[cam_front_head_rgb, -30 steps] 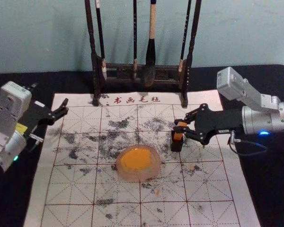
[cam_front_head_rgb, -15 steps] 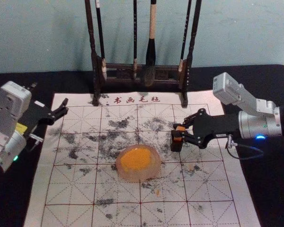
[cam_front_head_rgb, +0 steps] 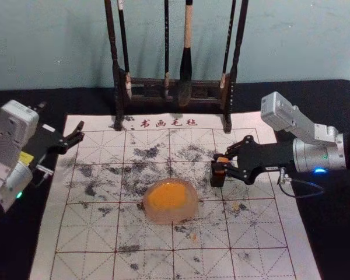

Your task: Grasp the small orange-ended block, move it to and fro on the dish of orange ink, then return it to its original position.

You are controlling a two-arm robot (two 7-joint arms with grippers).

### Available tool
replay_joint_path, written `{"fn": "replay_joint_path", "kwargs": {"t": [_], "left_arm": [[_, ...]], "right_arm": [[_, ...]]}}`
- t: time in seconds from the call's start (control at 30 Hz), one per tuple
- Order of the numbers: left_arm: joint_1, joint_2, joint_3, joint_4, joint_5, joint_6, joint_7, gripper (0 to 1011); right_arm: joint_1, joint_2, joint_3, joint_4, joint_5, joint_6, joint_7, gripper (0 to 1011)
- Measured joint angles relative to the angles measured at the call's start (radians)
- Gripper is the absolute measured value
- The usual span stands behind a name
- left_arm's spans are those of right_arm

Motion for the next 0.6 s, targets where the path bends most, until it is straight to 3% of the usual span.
{"fn": "replay_joint_path", "kwargs": {"t": [0.17,0.27,0.6], "left_arm": [[0.000,0.000,0.000,0.000,0.000,0.000,0.000,1001],[0.000,0.000,0.000,0.000,0.000,0.000,0.000,1001],[0.000,0.000,0.000,0.000,0.000,0.000,0.000,1001]], "right_arm": [[0.000,0.000,0.000,-0.001,0.001,0.001,0.000,133],[0.000,0.001,0.000,-0.001,0.002,0.001,0.000,182],[-0.001,0.001,0.001,-0.002,0.003,0.002,0.001,498]]}}
